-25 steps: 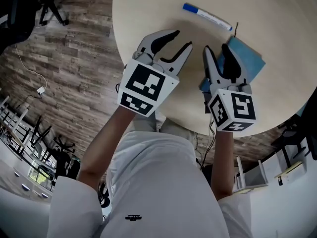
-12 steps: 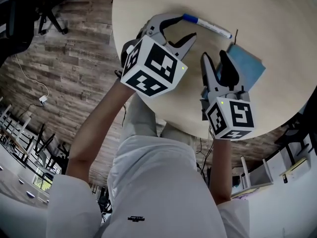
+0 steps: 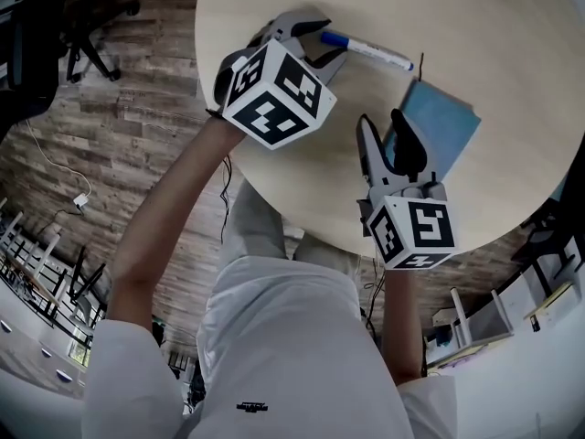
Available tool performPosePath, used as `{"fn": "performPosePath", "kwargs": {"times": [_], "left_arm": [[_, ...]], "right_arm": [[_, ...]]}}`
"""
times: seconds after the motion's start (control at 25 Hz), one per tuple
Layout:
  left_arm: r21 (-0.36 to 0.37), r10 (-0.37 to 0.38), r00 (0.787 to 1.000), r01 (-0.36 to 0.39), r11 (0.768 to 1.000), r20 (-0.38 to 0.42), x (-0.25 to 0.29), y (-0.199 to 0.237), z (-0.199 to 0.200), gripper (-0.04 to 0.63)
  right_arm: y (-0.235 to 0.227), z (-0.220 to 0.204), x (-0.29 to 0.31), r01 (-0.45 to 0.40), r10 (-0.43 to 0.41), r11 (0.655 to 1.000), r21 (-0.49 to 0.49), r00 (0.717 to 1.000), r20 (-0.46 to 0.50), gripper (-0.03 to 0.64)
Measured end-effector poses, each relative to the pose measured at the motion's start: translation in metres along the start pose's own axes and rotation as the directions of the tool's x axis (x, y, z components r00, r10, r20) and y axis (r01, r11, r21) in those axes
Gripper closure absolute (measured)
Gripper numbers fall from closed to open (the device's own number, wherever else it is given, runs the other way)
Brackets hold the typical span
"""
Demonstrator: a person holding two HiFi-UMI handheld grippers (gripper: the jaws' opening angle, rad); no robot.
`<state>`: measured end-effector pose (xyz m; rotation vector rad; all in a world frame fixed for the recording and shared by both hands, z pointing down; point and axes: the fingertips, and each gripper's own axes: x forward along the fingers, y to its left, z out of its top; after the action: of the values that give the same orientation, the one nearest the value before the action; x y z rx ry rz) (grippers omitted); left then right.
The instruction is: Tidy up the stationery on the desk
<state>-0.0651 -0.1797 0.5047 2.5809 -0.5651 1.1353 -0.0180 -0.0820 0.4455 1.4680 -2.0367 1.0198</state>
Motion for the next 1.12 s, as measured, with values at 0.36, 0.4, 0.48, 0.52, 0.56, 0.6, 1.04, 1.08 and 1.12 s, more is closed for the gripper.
{"fn": "performPosePath", "kwargs": {"times": [0.36, 0.4, 0.48, 0.52, 0.56, 0.6, 1.04, 1.08, 1.12], "left_arm": [[0.083, -0.028, 0.999, 0.031, 0.996, -0.044, 0.003, -0.017, -0.006, 0.477], [0.089, -0.037, 0.998, 0.041, 0.995, -0.047, 0.002, -0.020, -0.006, 0.483], [0.096, -0.047, 0.997, 0.053, 0.994, -0.055, 0.001, -0.025, -0.008, 0.492], [0.103, -0.047, 0.997, 0.052, 0.993, -0.057, 0.000, -0.026, -0.009, 0.495], [0.110, -0.044, 0.997, 0.050, 0.993, -0.057, 0.000, -0.026, -0.009, 0.500], [0.113, -0.042, 0.998, 0.048, 0.992, -0.056, 0.000, -0.027, -0.008, 0.503], [-0.018, -0.056, 0.998, 0.056, 0.998, -0.024, -0.015, -0.049, -0.012, 0.517], [-0.028, -0.051, 0.998, 0.051, 0.998, -0.022, -0.017, -0.051, -0.013, 0.517], [-0.041, -0.046, 0.999, 0.045, 0.998, -0.021, -0.019, -0.053, -0.015, 0.517]], "right_arm": [[0.003, -0.002, -0.004, -0.010, 0.009, 1.000, 0.021, 1.000, 0.013, 0.397], [0.004, -0.002, -0.005, -0.010, 0.010, 1.000, 0.024, 1.000, 0.013, 0.397], [0.005, -0.003, -0.008, -0.013, 0.013, 1.000, 0.025, 1.000, 0.013, 0.397], [0.004, -0.004, -0.008, -0.014, 0.013, 1.000, 0.023, 1.000, 0.013, 0.397], [0.003, -0.005, -0.009, -0.013, 0.013, 1.000, 0.021, 1.000, 0.013, 0.397], [0.002, -0.006, -0.011, -0.013, 0.012, 1.000, 0.021, 1.000, 0.013, 0.397], [-0.004, -0.005, -0.030, -0.016, 0.015, 1.000, 0.026, 0.999, 0.039, 0.397], [-0.004, -0.006, -0.033, -0.016, 0.015, 0.999, 0.028, 0.999, 0.040, 0.397], [-0.004, -0.006, -0.035, -0.017, 0.016, 0.999, 0.028, 0.999, 0.041, 0.397]]}}
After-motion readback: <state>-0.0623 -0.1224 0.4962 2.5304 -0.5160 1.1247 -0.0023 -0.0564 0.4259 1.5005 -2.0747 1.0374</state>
